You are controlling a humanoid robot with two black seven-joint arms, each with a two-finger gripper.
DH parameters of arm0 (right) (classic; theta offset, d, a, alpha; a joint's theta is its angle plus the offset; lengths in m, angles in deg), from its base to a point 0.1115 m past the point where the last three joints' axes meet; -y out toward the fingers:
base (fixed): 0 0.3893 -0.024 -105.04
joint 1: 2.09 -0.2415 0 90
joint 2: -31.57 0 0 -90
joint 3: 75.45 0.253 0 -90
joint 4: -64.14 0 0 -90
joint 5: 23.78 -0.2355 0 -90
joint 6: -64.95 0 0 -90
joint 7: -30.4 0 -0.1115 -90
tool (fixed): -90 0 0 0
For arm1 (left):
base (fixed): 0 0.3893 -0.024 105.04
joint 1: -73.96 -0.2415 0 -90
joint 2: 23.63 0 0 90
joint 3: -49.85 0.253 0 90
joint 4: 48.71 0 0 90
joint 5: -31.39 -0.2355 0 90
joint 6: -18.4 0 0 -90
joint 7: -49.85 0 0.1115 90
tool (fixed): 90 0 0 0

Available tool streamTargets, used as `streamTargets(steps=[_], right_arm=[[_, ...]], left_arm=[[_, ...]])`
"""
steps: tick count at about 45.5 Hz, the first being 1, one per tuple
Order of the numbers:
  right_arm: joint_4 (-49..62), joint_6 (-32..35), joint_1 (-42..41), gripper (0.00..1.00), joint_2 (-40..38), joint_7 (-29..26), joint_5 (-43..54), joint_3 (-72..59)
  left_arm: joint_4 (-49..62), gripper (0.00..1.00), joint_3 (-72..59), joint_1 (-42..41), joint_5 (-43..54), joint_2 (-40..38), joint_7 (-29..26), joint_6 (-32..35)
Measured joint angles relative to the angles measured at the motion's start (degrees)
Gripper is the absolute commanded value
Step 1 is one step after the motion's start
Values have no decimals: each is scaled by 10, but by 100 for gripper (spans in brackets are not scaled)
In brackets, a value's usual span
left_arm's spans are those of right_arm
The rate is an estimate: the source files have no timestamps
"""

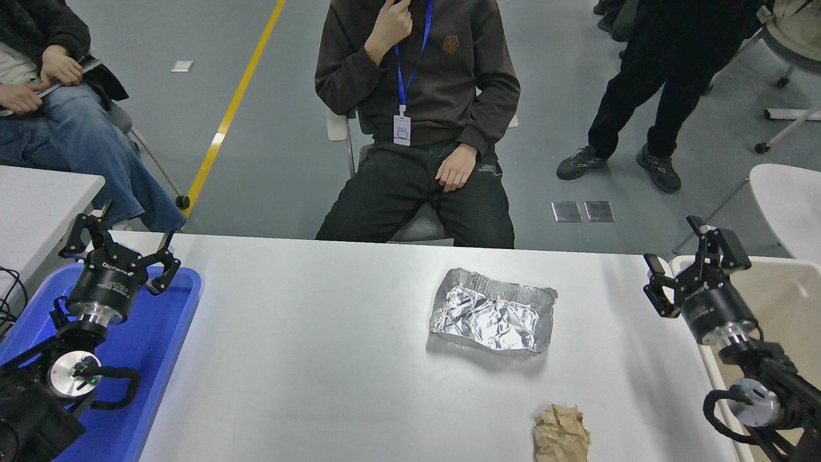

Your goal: Clean the table surface

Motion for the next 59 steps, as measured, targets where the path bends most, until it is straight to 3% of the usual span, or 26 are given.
streamTargets(steps=[26, 46, 59], right_arm=[[-94, 20, -104, 99, -110, -15, 81, -218], [-180, 55, -189, 99, -142, -207, 118, -312], [-194, 59, -306, 99, -115, -325, 121, -422]], left_arm=[[0, 100, 0, -1, 0, 0, 0, 0], [0, 100, 0, 0, 0, 0, 0, 0], [0, 100, 0, 0, 0, 0, 1, -1]])
